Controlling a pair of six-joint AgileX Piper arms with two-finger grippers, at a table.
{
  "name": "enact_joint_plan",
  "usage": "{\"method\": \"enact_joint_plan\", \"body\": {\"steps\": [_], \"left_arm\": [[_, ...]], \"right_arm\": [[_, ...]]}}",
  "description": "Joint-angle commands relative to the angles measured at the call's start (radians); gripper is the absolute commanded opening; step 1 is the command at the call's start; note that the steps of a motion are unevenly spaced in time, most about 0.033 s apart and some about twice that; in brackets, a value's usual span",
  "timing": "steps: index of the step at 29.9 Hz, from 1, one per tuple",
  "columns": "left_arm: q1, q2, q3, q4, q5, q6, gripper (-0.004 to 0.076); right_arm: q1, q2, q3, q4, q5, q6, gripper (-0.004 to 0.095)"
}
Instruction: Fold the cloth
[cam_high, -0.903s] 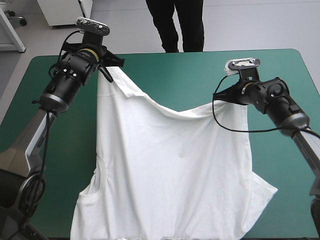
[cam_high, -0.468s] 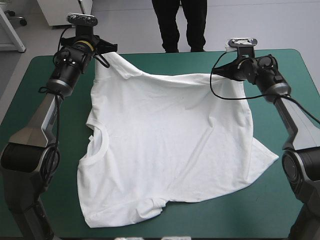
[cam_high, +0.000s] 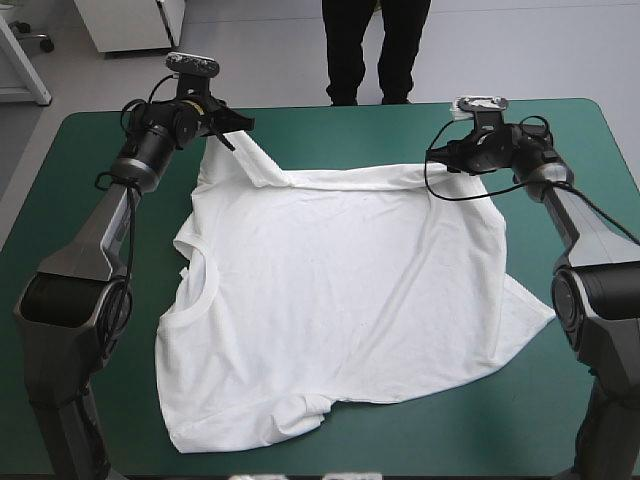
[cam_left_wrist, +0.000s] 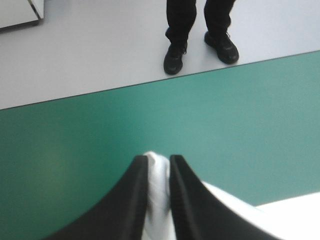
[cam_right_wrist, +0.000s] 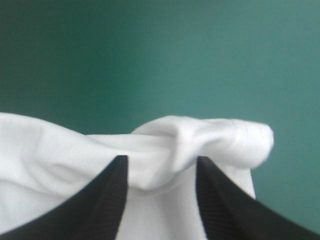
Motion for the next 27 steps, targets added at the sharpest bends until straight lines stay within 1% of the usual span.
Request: {"method": "enact_joint_plan", "body": {"steps": [1,2,3,4,5,7,9,12,14,15,17,18,22,25,27], "left_arm": [[-0.001,-0.077,-0.036,-0.070,-0.030,0.080,0.0351],[-0.001,-0.083,-0.036,-0.076,-0.018,0.081,0.0418],[-0.001,-0.090,-0.036,-0.083,-0.002,0.081,0.0463],[-0.001,-0.101,-0.036,-0.087,0.024,0.081,0.0501],[-0.001,-0.114,-0.036,-0.087,0.056,0.081,0.0517],[-0.001,-0.145,-0.036,-0.087,0.130,0.081,0.0514],[-0.001,-0.191,-0.036,-0.095,0.201,0.081,0.0514],[-0.002,-0.272,-0.036,-0.097,0.361,0.081,0.0514],[-0.002,-0.323,-0.036,-0.097,0.455,0.080,0.0515],[-0.002,-0.354,-0.030,-0.097,0.490,0.076,0.0515],[-0.012,-0.418,-0.007,-0.095,0.529,0.066,0.0514],[-0.022,-0.463,0.010,-0.082,0.546,0.066,0.0514],[-0.081,-0.602,0.108,0.031,0.604,0.043,0.0515],[-0.135,-0.695,0.193,0.081,0.679,-0.009,0.0515],[-0.162,-0.749,0.255,0.084,0.735,-0.034,0.0515]], "right_arm": [[-0.059,-0.067,-0.069,0.076,-0.070,-0.069,0.0776],[-0.077,-0.070,-0.085,0.096,-0.055,-0.086,0.0811],[-0.091,-0.076,-0.103,0.117,-0.039,-0.102,0.0828],[-0.110,-0.086,-0.118,0.145,-0.011,-0.130,0.0824],[-0.129,-0.096,-0.127,0.173,0.016,-0.159,0.0815],[-0.167,-0.132,-0.129,0.239,0.073,-0.211,0.0805],[-0.195,-0.167,-0.129,0.279,0.145,-0.277,0.0802],[-0.220,-0.232,-0.129,0.277,0.263,-0.302,0.0800],[-0.223,-0.271,-0.129,0.276,0.318,-0.312,0.0800],[-0.223,-0.293,-0.129,0.276,0.354,-0.312,0.0795],[-0.221,-0.340,-0.129,0.276,0.404,-0.312,0.0791],[-0.214,-0.365,-0.129,0.270,0.422,-0.312,0.0791],[-0.199,-0.476,-0.067,0.260,0.437,-0.312,0.0791],[-0.167,-0.572,0.007,0.199,0.443,-0.312,0.0791],[-0.129,-0.654,0.083,0.137,0.443,-0.305,0.0791]]}}
